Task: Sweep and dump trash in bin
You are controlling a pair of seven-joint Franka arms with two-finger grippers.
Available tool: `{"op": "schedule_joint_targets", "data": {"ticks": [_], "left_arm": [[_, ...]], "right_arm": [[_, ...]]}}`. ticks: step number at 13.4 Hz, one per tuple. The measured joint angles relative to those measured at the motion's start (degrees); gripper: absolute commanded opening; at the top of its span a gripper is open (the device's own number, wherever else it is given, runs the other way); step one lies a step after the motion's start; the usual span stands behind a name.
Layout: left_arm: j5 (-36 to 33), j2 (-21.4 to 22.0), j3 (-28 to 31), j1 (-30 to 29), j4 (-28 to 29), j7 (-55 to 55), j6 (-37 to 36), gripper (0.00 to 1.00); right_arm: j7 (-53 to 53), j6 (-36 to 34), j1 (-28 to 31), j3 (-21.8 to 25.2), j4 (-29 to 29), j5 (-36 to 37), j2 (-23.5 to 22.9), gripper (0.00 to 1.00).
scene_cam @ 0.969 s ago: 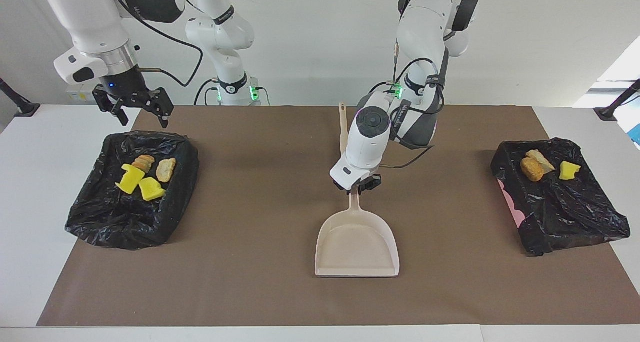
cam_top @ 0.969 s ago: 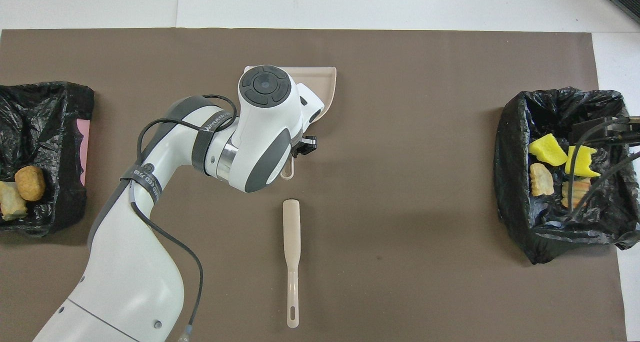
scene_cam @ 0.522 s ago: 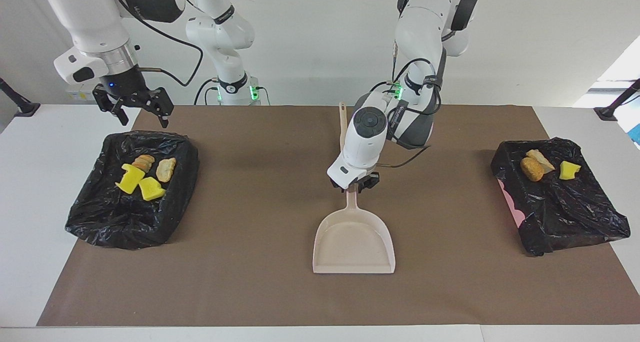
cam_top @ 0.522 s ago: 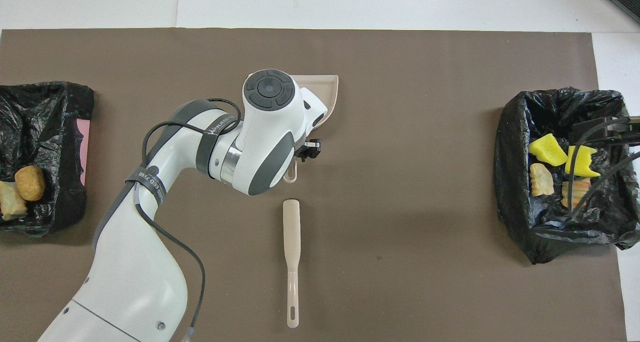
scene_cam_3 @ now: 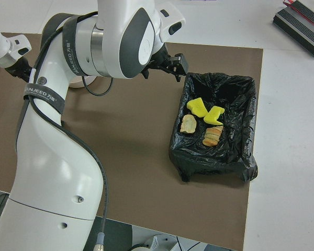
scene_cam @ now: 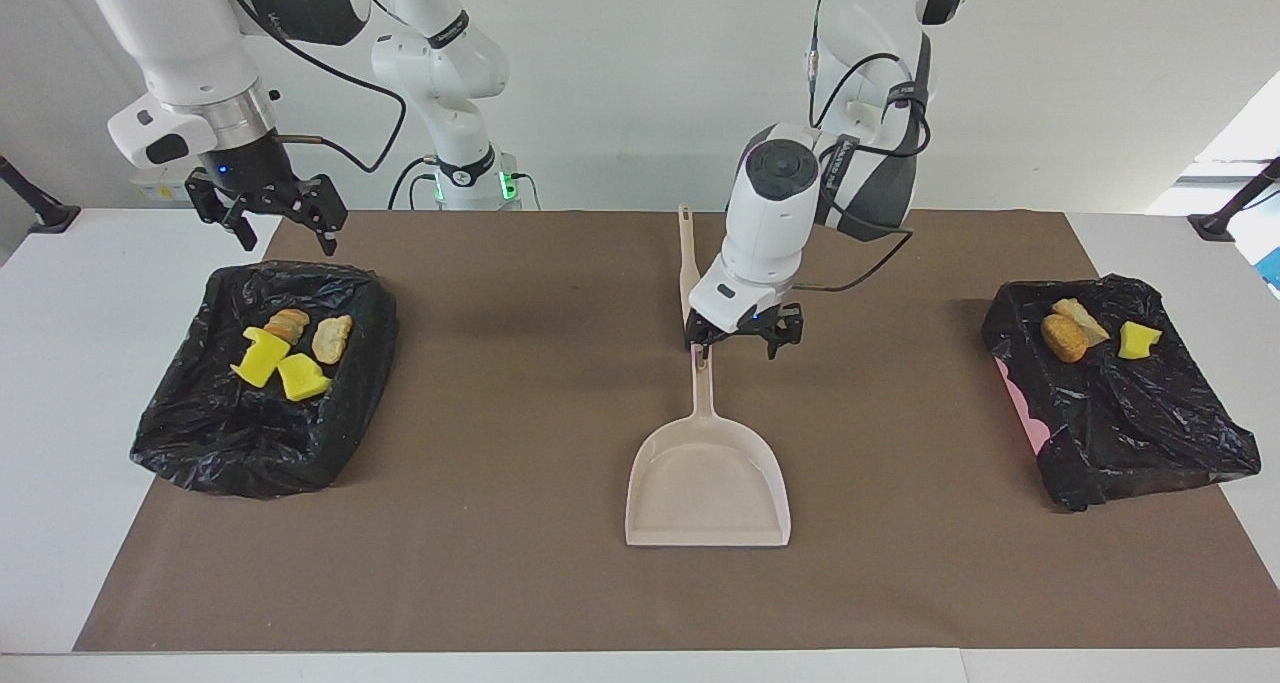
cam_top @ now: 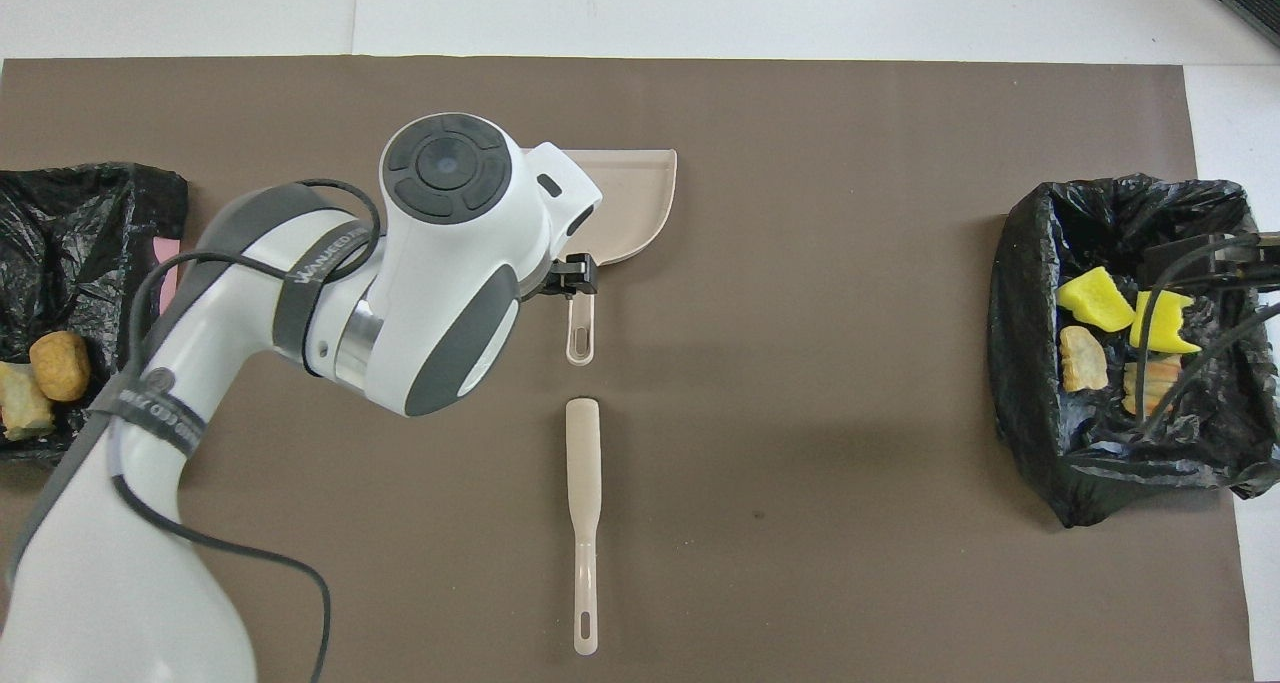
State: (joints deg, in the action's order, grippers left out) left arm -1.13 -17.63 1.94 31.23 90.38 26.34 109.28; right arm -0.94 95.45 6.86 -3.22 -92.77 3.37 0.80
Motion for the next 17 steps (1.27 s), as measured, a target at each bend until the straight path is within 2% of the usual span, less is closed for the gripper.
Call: {"op": "schedule_joint_targets", "data": {"ticks": [4,7,13,17], "left_arm": [[-0.35,9.07,0.26,-7.25,2.43,-10.92,-6.26,1.00],[-0.40,14.09,0.44,-13.77,3.02,-17.90,-9.66,1.00],[-0.40,21.68,0.93,-25.18,1.74,-34.14,-18.35,1.00],[-0.23,22.44,0.96,-27.03,-2.63,-37.05,-25.21,1.00]], "right_arm": [[0.39,-0.15,0.57,0.57,0.00,0.03,0.00,1.00],[0.39,-1.44,1.40,0.97,0.01,0.02,0.00,1.00],[0.39,-6.90,0.99,0.23,0.19,0.00,0.32,1.00],[0.39,-6.90,0.85,-0.49,0.77,-0.08,0.41,1.00]]}}
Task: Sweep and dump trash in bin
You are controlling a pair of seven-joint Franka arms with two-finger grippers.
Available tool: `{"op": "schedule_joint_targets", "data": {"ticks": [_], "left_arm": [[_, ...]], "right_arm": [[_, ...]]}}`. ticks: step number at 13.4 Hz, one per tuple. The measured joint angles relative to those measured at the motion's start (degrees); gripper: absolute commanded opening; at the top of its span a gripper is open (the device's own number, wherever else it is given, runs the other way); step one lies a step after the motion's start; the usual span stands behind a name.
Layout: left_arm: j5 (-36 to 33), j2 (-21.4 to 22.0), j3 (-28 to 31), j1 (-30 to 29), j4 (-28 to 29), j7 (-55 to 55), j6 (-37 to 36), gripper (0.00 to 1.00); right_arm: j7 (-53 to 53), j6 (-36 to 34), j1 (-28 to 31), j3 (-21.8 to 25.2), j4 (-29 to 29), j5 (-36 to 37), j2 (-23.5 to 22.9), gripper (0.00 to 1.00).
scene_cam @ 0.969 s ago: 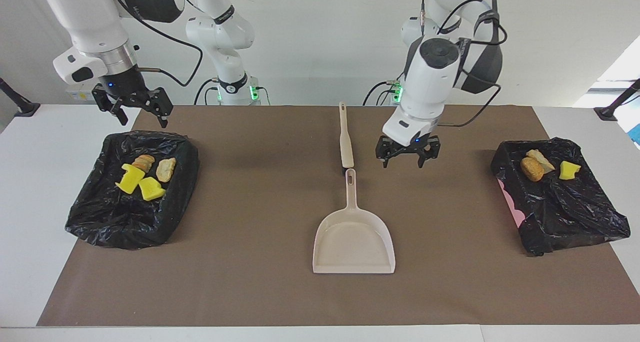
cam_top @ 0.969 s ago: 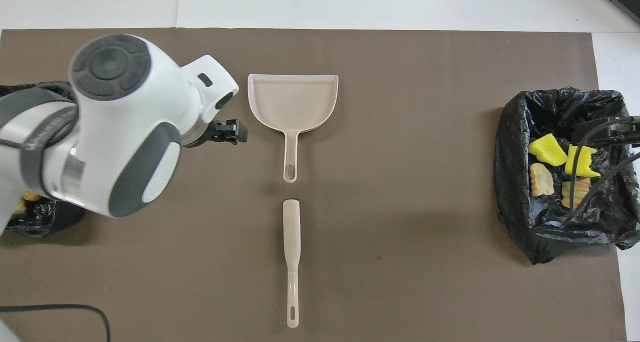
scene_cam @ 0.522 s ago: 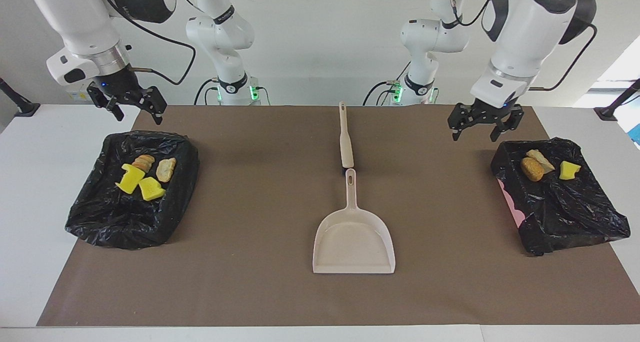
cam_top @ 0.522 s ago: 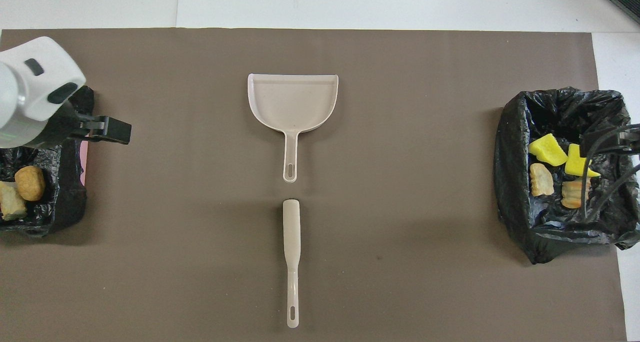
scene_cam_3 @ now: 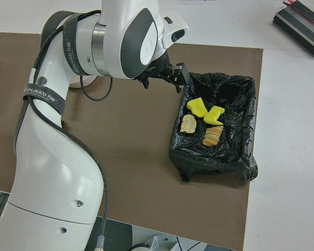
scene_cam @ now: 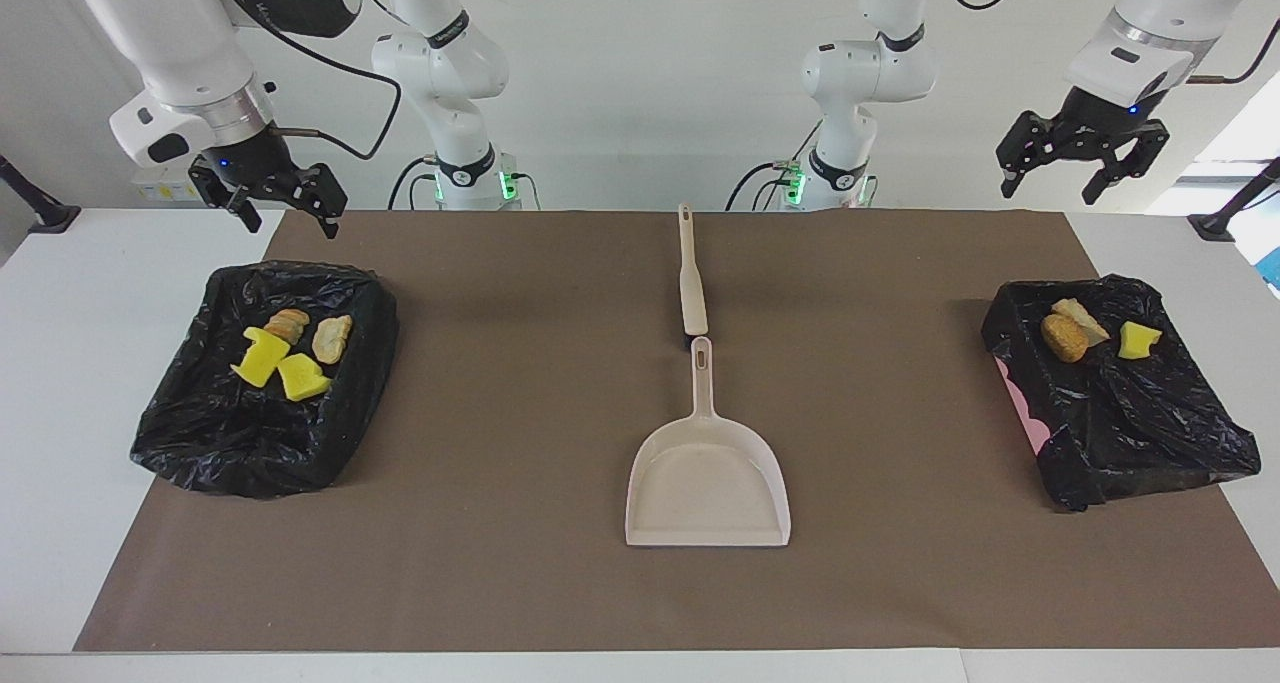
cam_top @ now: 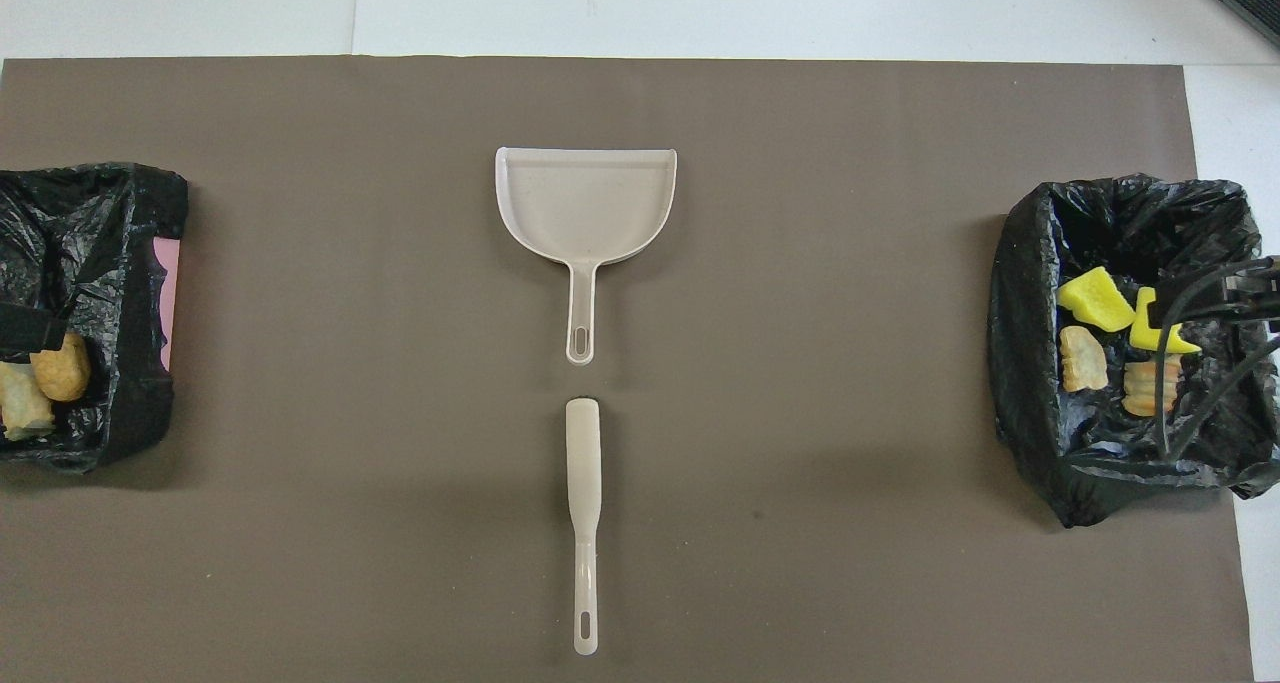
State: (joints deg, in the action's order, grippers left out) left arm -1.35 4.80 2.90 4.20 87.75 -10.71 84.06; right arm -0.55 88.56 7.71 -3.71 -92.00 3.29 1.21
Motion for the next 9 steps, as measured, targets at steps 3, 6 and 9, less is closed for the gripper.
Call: {"op": "schedule_joint_targets", "data": {"ticks": [3,6,9], "left_arm": [[0.44,0.00,-0.02,-0.01,-0.30,0.03,-0.66,1.00],[1.53,0.00,-0.03,-0.02,-0.32,0.47,-0.78,1.00],[1.59,0.00,-0.07,-0.02,-0.37,1.31,-0.79,1.00]], "right_arm": [[0.04,0.00,-0.10,-1.74,0.23,0.00,0.48,1.00],[0.05,0.00,-0.11,-1.99,0.38,-0.01,0.71,1.00],[0.05,0.00,-0.11,-2.13,0.42,-0.01,1.19,1.00]]}}
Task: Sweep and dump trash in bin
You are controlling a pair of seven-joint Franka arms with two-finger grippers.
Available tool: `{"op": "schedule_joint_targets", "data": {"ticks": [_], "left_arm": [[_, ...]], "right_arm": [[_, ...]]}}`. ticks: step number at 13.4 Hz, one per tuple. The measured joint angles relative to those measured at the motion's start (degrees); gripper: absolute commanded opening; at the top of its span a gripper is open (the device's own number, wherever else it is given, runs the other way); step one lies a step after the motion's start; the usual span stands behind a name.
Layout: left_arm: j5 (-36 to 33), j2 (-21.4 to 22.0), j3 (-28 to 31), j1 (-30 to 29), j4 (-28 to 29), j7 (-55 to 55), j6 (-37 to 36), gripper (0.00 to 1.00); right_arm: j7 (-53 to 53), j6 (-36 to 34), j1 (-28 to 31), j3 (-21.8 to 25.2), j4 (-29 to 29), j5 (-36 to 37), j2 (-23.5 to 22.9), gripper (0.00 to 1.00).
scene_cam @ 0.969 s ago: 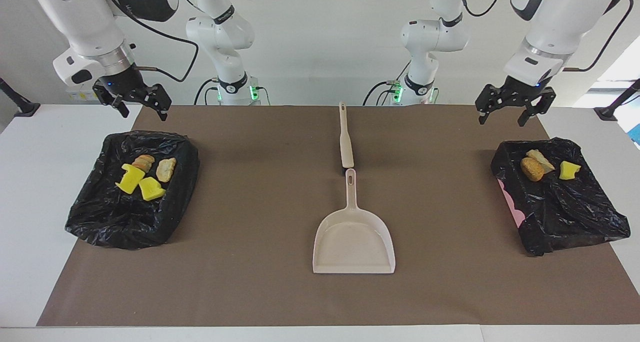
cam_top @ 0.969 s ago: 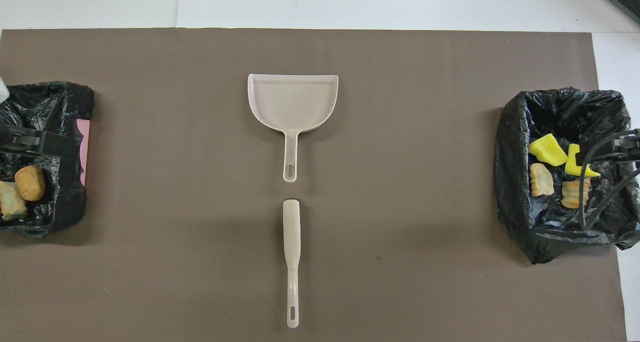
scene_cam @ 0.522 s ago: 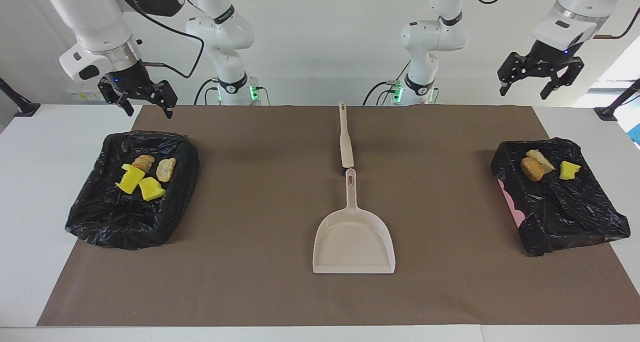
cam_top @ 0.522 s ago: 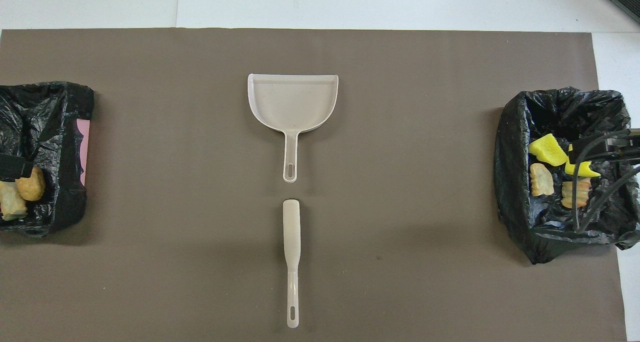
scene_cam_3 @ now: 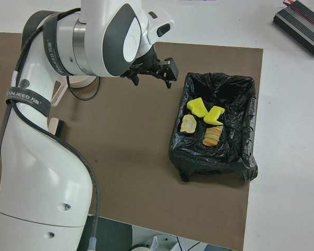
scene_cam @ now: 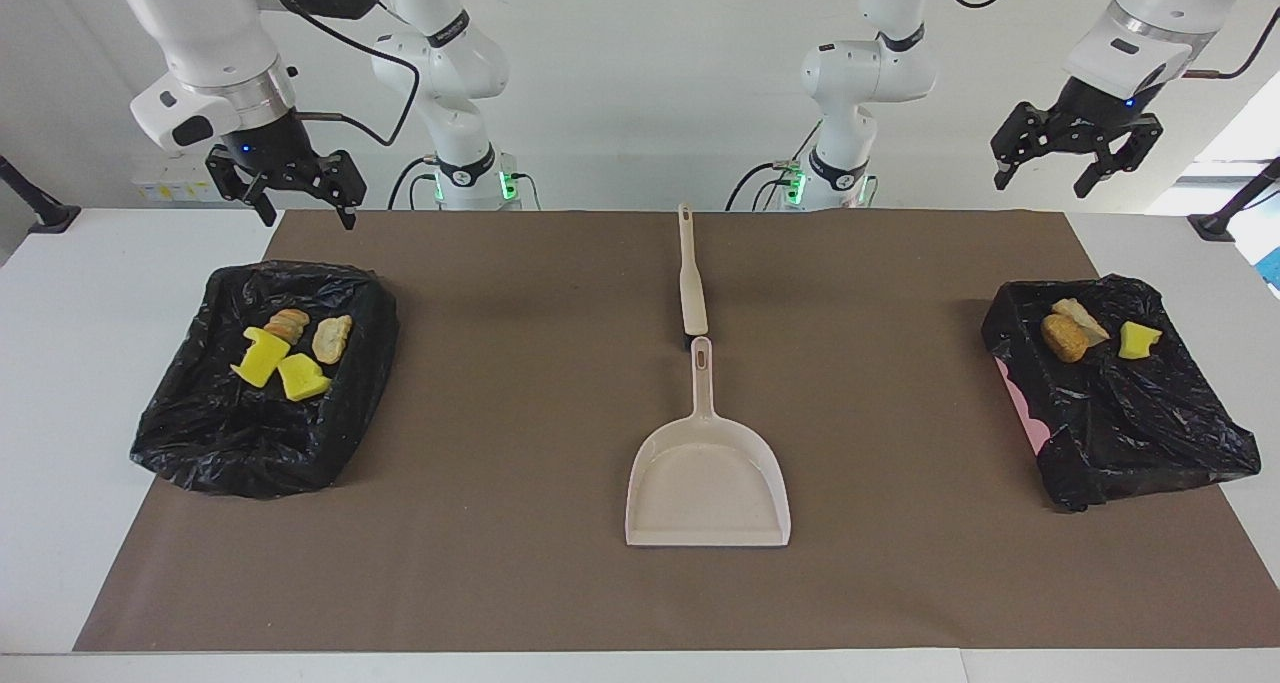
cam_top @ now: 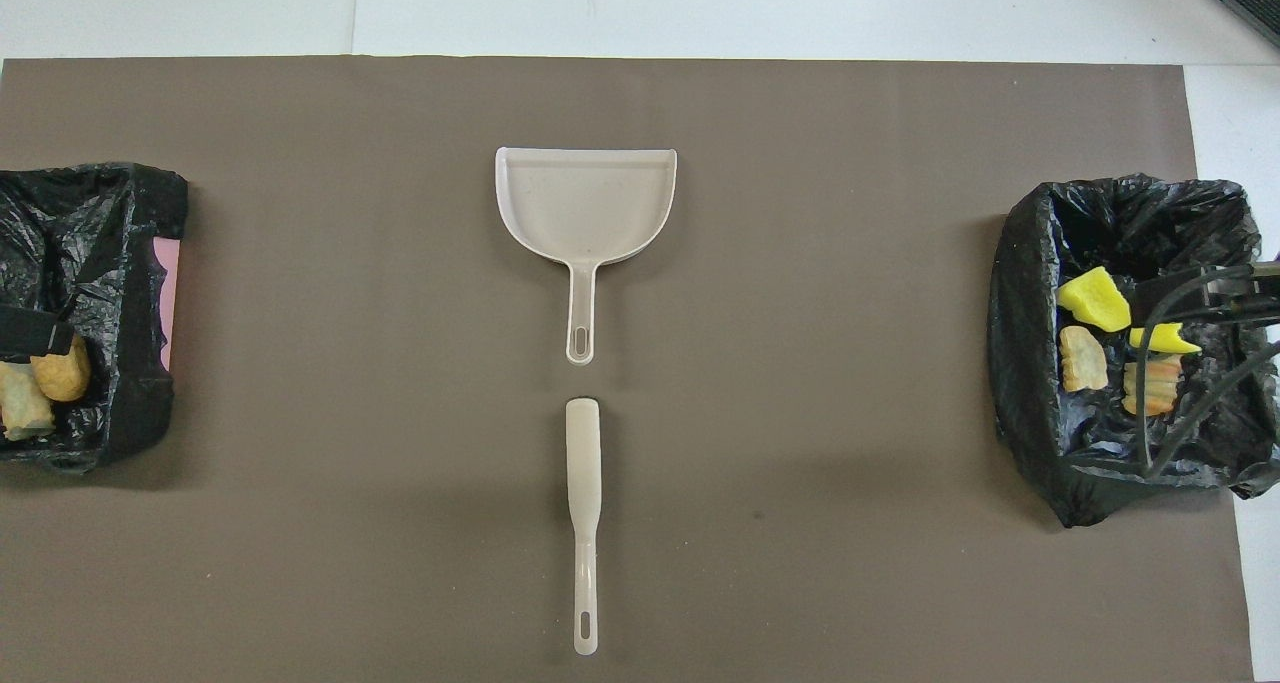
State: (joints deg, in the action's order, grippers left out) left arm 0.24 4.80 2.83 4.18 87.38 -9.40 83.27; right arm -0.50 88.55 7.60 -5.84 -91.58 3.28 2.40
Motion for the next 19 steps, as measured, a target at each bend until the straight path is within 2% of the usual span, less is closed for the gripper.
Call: {"op": "schedule_joint_targets", "data": {"ticks": [7,19], "left_arm": [[0.03,-0.01,-1.46,0.07,-0.02,2.14,-0.18,1.00],[0.79,0.00,-2.95,-1.72,-0.11,3.83,-1.60,1.00]], "right_arm": [[0.00,-0.29,0.11,0.33,0.00,-4.04,0.10,1.00],[0.00,-0.29,0.07,0.18,0.00,-4.07,0.22,1.00]]}}
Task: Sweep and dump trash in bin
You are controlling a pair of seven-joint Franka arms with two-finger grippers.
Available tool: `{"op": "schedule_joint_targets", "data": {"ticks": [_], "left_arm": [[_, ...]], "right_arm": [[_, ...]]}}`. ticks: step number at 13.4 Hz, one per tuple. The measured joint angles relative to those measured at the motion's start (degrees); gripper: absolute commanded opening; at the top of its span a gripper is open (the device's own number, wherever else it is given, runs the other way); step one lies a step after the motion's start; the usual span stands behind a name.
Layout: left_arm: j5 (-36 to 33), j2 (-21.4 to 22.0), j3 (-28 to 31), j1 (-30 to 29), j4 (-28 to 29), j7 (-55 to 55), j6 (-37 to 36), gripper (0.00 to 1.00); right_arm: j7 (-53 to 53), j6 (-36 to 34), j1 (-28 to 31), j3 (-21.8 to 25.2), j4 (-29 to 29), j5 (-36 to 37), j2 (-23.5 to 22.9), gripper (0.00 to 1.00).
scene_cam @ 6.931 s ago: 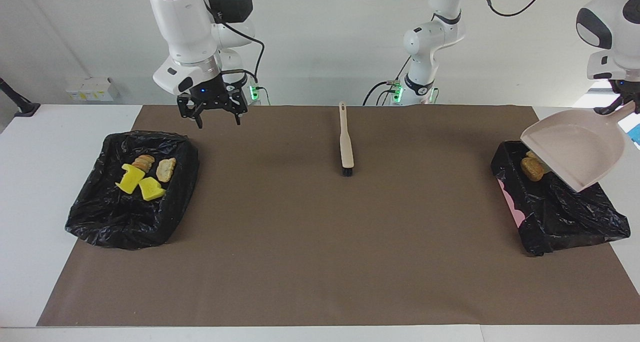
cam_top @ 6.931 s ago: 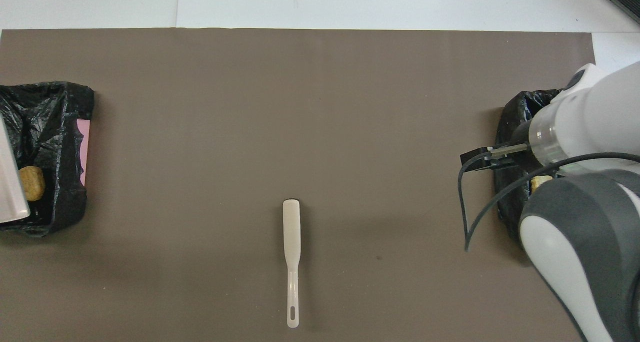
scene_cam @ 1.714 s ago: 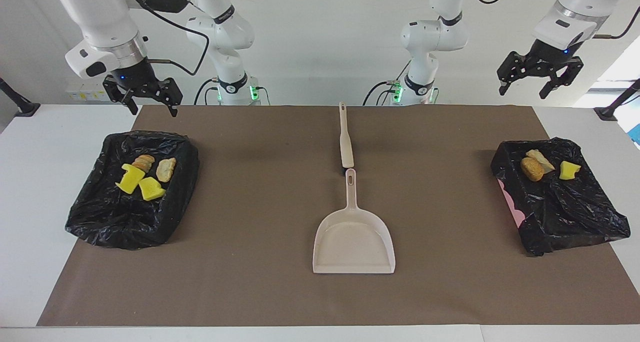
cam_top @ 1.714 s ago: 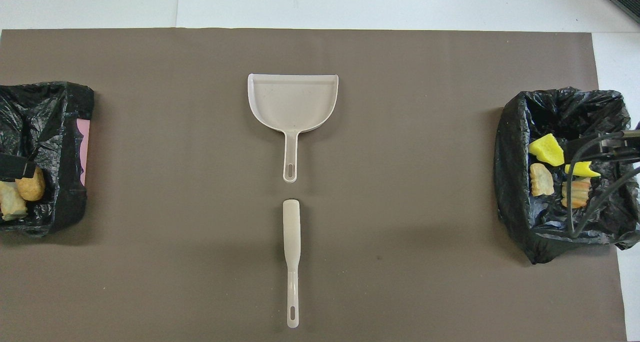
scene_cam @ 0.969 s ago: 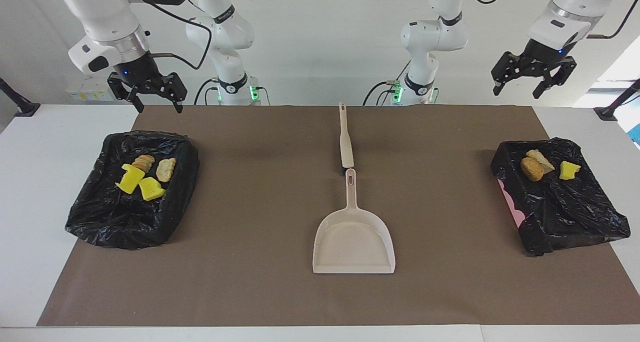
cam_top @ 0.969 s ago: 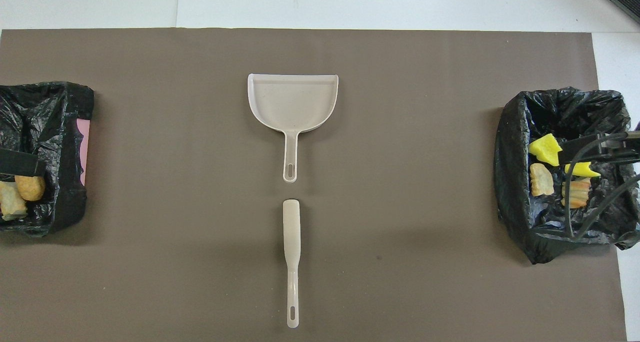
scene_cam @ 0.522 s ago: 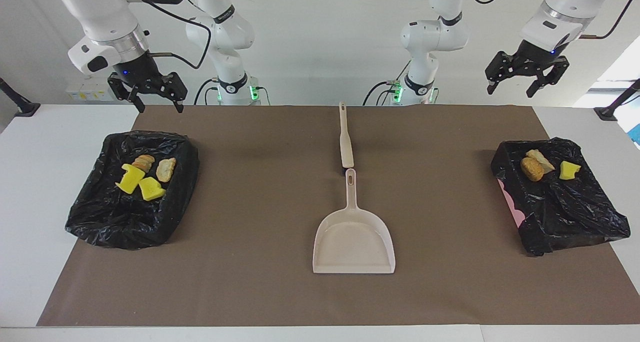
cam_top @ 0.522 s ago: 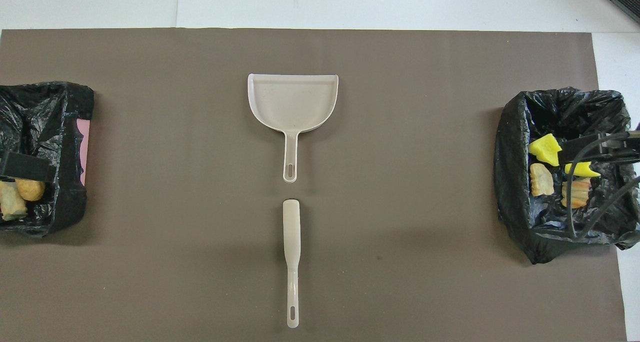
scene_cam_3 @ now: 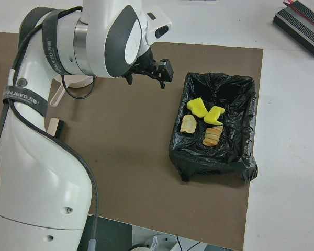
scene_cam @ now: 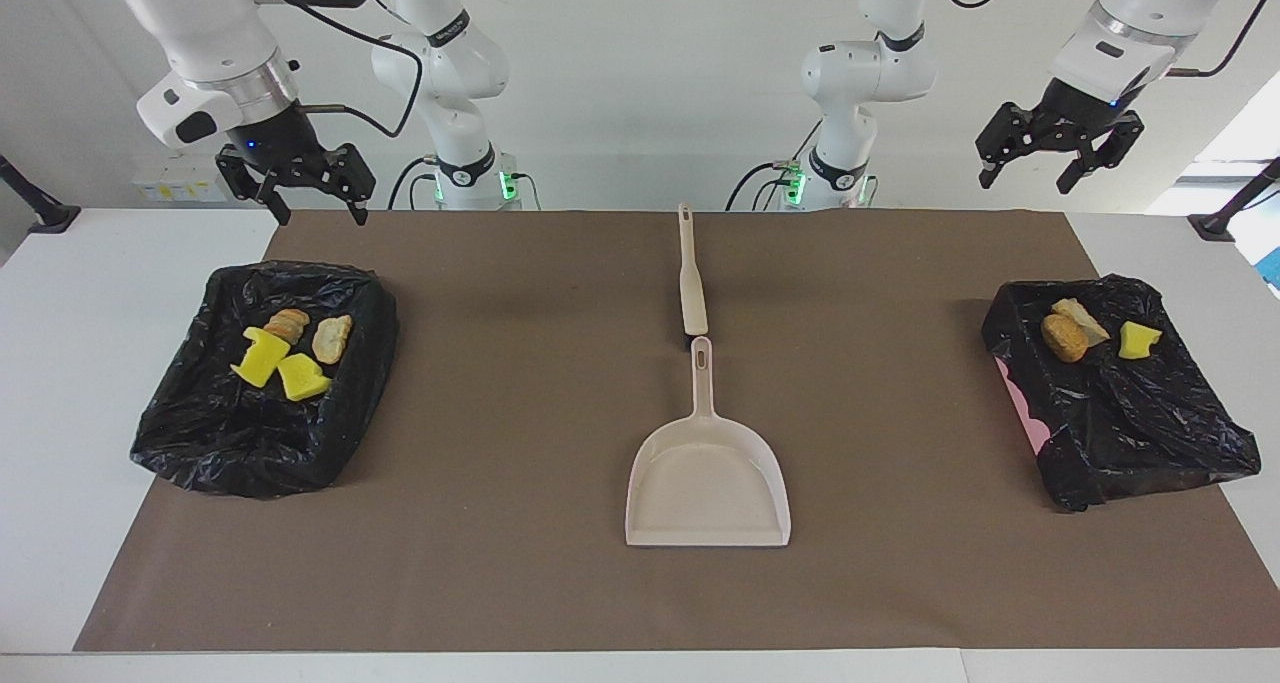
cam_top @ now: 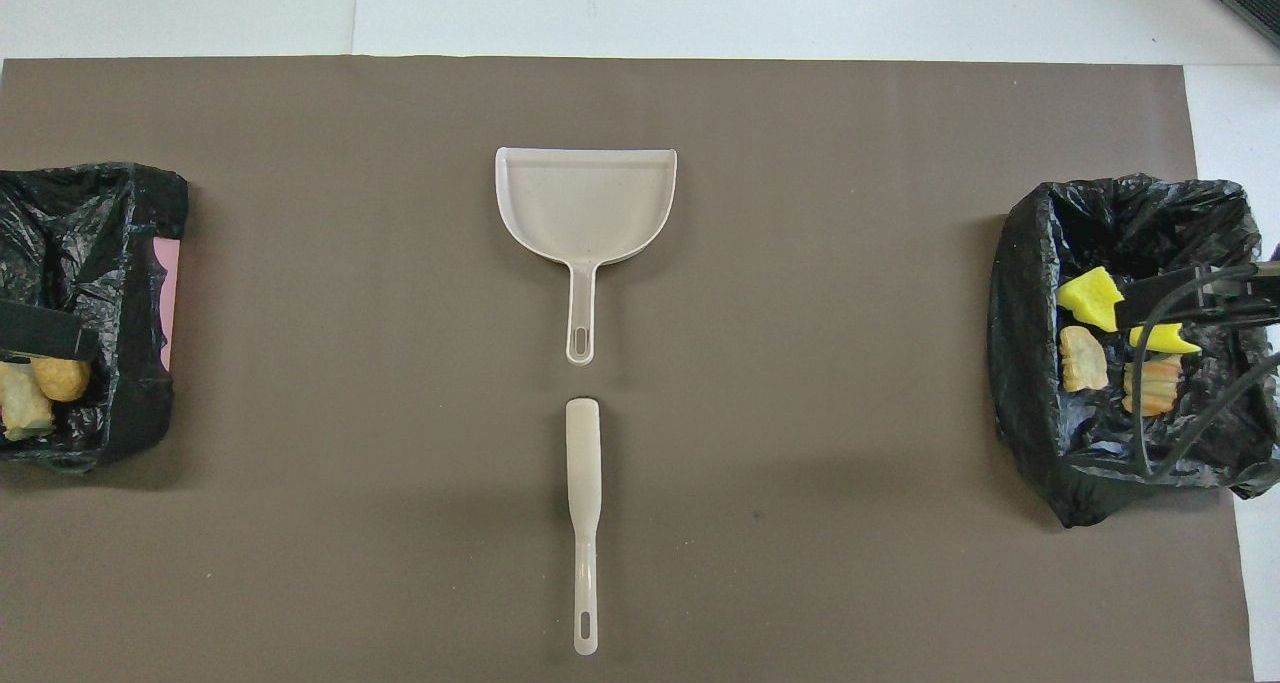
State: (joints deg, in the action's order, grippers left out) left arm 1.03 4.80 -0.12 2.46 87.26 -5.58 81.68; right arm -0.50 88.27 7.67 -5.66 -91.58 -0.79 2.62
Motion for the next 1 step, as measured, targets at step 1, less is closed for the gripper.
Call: {"op": "schedule_joint_targets", "data": {"ticks": [1], "left_arm": [[0.06,0.01,-0.02,0.00,-0.01,0.00,0.00,1.00]], "right_arm": [[0.00,0.00,-0.01,-0.03,0.00,0.00,0.03,1.00]]}}
